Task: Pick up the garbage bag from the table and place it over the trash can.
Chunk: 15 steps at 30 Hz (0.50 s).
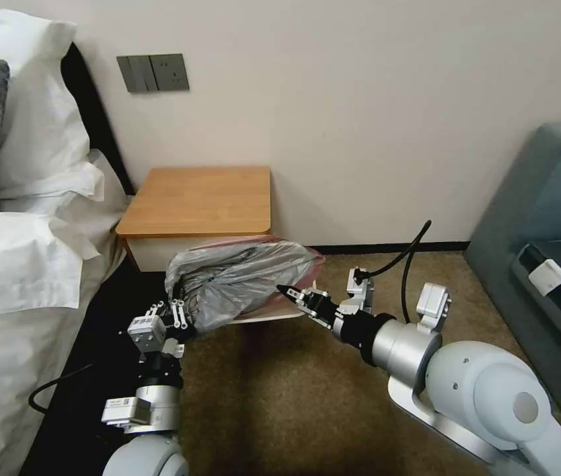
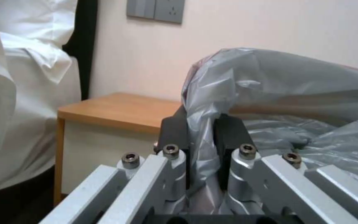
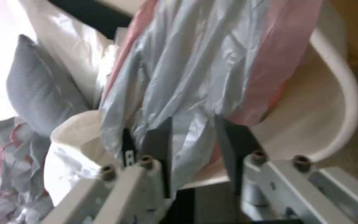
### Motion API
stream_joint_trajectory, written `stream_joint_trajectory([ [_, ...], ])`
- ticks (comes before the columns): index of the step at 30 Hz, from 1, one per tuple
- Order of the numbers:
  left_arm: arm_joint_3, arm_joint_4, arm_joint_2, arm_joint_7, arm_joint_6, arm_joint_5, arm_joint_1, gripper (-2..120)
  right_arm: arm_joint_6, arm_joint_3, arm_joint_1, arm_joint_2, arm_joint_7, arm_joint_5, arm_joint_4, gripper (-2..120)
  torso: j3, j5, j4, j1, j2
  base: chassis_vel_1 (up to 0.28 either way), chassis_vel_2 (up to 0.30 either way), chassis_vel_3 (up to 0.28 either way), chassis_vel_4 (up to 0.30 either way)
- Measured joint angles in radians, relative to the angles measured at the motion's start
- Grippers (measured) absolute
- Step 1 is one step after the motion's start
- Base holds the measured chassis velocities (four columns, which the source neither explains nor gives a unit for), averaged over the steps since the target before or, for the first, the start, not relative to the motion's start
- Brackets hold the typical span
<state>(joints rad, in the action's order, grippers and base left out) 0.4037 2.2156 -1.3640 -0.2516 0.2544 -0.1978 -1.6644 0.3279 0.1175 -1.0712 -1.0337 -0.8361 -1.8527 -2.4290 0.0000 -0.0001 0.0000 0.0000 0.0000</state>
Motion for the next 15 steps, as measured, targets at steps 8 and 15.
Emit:
stream_joint_trajectory([
  [8,-0.002,0.003,0.000,0.001,0.001,0.003,0.001,9,-0.029,-0.050,0.048,-0.035,-0.054,0.002,0.039,59,0.000,0.0000,0.0001,0.000,0.000,0.000,0.000,0.000,0.000],
  [15,-0.002,0.006,0.000,0.002,0.009,0.015,0.002,9,-0.041,-0.079,0.081,-0.041,-0.075,0.021,0.064,85,0.000,0.0001,0.0000,0.000,0.000,0.000,0.000,0.000,0.000],
])
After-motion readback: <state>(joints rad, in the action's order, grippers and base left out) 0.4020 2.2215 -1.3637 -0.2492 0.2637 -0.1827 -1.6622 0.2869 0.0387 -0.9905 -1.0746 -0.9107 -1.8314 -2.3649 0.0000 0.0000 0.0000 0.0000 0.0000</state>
